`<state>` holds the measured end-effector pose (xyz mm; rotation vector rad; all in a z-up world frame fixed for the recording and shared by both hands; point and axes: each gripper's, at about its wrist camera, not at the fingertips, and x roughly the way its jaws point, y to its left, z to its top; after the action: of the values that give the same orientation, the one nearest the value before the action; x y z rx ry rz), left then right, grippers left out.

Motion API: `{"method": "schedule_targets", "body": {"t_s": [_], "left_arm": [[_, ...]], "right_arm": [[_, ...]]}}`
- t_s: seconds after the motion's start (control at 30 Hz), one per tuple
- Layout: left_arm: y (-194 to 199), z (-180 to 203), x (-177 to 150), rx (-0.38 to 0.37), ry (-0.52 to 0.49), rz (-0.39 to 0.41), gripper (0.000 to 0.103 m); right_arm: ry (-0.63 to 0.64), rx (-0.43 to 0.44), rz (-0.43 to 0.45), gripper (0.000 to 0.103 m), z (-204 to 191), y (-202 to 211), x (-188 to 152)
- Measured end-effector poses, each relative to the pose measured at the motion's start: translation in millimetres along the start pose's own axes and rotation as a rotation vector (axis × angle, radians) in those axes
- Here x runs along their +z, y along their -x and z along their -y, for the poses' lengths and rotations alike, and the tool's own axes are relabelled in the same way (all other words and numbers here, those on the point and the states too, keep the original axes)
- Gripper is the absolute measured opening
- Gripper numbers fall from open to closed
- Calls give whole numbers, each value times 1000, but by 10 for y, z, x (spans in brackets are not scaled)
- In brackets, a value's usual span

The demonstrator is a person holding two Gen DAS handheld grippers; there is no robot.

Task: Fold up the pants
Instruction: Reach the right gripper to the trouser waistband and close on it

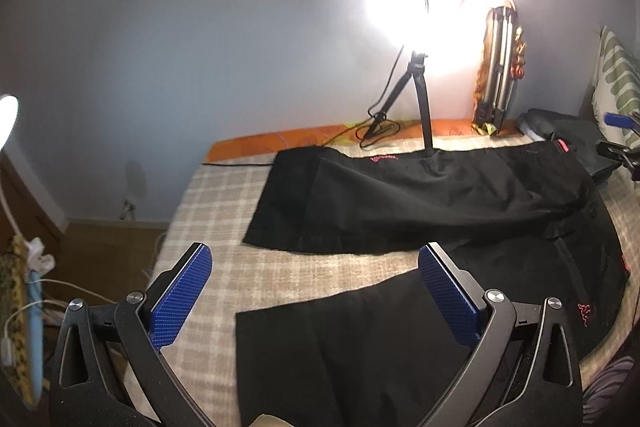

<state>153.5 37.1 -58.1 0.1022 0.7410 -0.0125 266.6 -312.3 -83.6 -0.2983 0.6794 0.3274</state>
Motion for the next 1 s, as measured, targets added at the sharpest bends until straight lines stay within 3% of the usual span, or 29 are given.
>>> {"method": "schedule_targets", "body": {"t_s": [0.3, 0.47, 0.57, 1.0], "left_arm": [[-729, -12, 235, -91, 32, -103, 102], [-1123, 27, 306, -124, 37, -150, 102], [-1394, 31, 335, -141, 52, -184, 97], [-2084, 34, 286, -130, 74, -252, 95]], "right_arm": [[79, 183, -146, 93, 20, -1186, 252], [86, 248, -190, 91, -38, -1810, 337], [122, 257, -215, 91, -91, -2106, 376], [244, 347, -298, 91, -230, -2937, 468]]}}
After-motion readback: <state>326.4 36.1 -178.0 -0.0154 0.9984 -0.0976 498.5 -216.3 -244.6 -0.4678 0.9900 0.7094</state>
